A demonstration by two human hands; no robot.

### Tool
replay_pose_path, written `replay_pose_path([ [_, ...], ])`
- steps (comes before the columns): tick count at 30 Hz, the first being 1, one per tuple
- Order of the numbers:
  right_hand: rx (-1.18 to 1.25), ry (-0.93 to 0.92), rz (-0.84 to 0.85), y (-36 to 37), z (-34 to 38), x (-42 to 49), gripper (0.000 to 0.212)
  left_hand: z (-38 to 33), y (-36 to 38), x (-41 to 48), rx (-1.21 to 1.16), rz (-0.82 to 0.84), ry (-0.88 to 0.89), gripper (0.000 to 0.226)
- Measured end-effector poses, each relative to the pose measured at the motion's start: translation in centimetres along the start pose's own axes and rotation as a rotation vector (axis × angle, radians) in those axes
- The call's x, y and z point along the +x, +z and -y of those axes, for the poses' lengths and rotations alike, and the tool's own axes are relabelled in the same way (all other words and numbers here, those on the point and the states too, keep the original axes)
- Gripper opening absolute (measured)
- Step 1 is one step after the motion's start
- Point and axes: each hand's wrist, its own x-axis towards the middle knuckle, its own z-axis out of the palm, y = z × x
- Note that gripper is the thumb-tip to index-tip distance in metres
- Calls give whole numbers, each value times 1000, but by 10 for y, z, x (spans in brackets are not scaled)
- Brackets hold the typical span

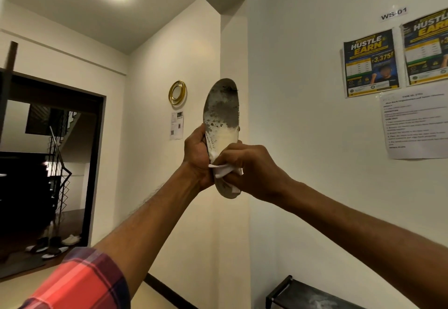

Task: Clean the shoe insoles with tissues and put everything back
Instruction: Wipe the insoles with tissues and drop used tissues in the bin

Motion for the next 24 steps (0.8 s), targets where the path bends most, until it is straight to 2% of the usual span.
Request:
replay_pose_path([
  [3,27,27,-11,-7,2,-3,16,-2,2,0,-4,28,-12,66],
  [7,69,4,73,-7,8,-12,17,-6,5,2,22,76,-31,65],
  [10,66,58,24,-11,8,-19,19,-9,8,3,-6,103,-40,66],
  [14,40,21,108,-10,11,-22,22,-12,11,6,39,131,-61,68],
  [17,19,94,40,-20,7,-22,23,-14,13,8,-5,134,-40,67],
  [21,-27,21,137,-18,11,-27,23,-16,17,9,38,157,-49,65],
  [24,-20,93,74,-27,7,-25,23,-17,20,9,2,138,-38,64],
])
